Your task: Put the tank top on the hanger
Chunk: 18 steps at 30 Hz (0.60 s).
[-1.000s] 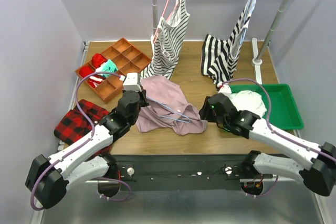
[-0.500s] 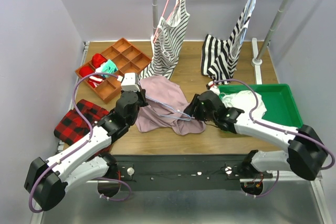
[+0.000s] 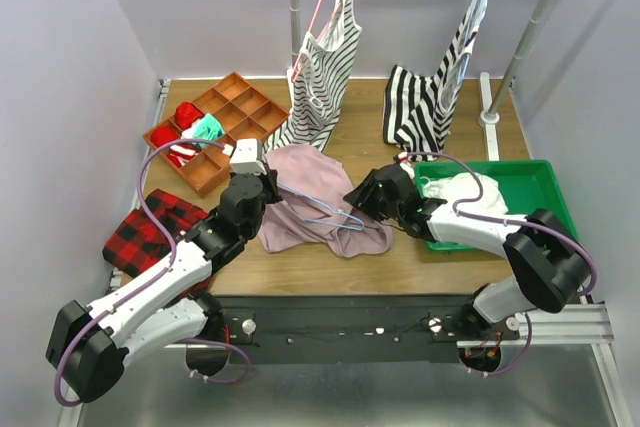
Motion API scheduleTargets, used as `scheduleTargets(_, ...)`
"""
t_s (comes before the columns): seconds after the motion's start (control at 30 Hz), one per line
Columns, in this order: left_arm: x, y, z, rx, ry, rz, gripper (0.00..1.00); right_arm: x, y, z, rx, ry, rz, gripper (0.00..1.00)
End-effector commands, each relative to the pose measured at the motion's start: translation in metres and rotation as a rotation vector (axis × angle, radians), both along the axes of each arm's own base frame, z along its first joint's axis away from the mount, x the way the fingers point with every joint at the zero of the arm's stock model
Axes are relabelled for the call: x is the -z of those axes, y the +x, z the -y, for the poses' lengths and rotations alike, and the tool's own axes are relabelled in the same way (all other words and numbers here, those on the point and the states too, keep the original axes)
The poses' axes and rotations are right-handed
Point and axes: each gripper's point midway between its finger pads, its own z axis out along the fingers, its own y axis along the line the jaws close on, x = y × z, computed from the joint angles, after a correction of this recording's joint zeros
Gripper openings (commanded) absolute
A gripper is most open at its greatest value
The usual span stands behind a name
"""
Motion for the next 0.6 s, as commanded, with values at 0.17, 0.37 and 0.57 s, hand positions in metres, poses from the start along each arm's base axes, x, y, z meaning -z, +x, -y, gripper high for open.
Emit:
scheduleTargets(0.17, -0.015, 0.001, -0.01, -0.058, -0.027, 0.042, 0.0, 0.014, 0.013, 0.007, 0.06, 0.005, 0.005, 0.27)
scheduleTargets(0.37, -0.018, 0.006, -0.017, -0.124, -0.026, 0.025, 0.0, 0.004, -0.007, 0.032, 0.071, 0.056, 0.067, 0.01)
scheduleTargets(0.57, -0.008, 0.016, -0.025, -0.213, 0.004, -0.02, 0.0, -0.028, -0.032, 0.057, 0.06, 0.095, 0.199, 0.01)
